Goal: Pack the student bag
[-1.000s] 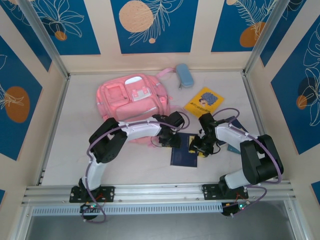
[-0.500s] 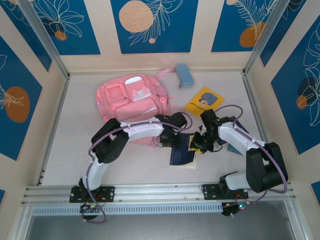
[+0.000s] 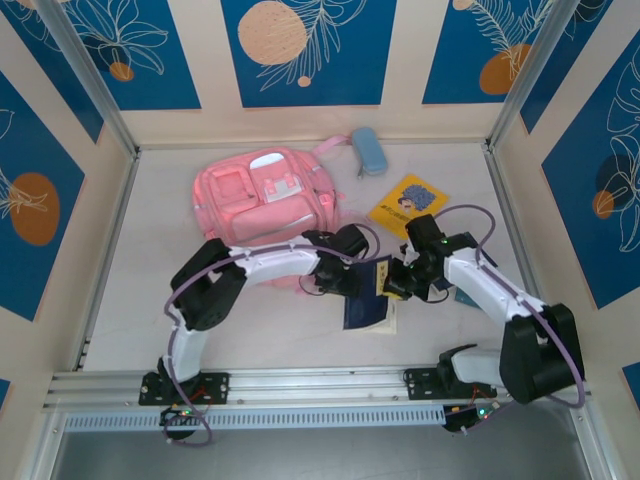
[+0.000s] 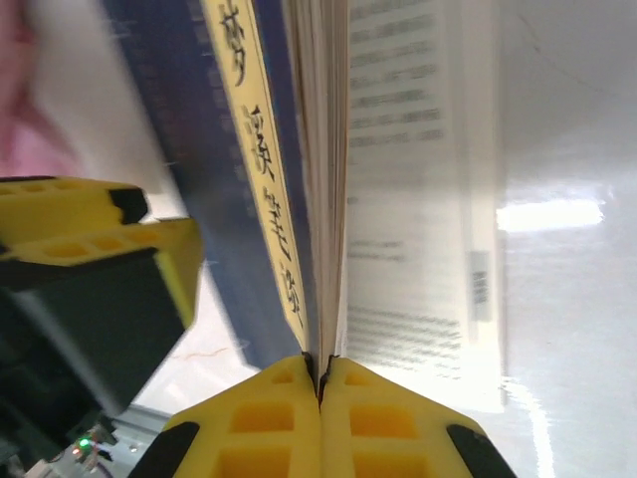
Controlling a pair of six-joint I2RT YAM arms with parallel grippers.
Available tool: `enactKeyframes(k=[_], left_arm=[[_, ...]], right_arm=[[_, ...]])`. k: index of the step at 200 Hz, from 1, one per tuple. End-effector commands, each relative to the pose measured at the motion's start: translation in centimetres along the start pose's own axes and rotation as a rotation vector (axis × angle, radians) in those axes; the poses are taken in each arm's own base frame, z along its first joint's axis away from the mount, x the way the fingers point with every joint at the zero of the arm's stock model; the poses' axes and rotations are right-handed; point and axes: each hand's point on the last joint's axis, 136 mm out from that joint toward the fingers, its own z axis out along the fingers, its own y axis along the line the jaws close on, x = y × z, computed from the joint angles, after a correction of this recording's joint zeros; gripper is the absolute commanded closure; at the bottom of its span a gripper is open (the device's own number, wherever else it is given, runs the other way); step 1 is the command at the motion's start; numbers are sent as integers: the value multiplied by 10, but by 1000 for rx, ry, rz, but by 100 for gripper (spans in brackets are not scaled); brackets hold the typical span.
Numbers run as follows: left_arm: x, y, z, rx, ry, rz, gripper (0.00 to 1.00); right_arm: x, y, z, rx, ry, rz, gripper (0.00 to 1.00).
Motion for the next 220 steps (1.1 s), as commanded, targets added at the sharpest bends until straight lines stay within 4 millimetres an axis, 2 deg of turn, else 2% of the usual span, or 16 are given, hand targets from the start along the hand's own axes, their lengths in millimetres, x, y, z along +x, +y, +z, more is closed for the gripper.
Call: enactKeyframes(k=[1, 17, 27, 59, 76, 92, 110, 128, 170, 187, 220], left_arm=[[-27, -10, -58, 121, -145, -39, 45], [-35, -6, -84, 186, -205, -72, 39], [-40, -3, -102, 238, -242, -95, 32], [-45, 15, -143, 427, -315, -195, 8], [-46, 23, -162, 520, -345, -231, 0], [-46, 29, -174, 609, -361, -261, 0], [-49, 27, -190, 743, -371, -269, 0], [-51, 21, -204, 854, -398, -255, 0], [-55, 14, -218, 959, -408, -230, 1], [-56, 13, -224, 969, -428, -216, 9], [-55, 10, -236, 986, -445, -186, 37]], right_arm=[[-10, 41, -35, -176, -86, -130, 100], [-10, 60, -55, -265, -115, -187, 100], [-10, 72, -68, -322, -129, -215, 100], [-8, 115, -109, -526, -146, -287, 100], [-5, 141, -131, -648, -136, -336, 100], [-1, 159, -145, -736, -114, -377, 100], [0, 174, -153, -797, -82, -413, 100], [3, 186, -155, -825, -47, -444, 100], [9, 203, -151, -860, 12, -476, 100], [6, 202, -147, -849, 17, -464, 100], [-4, 195, -136, -808, 8, -420, 100]])
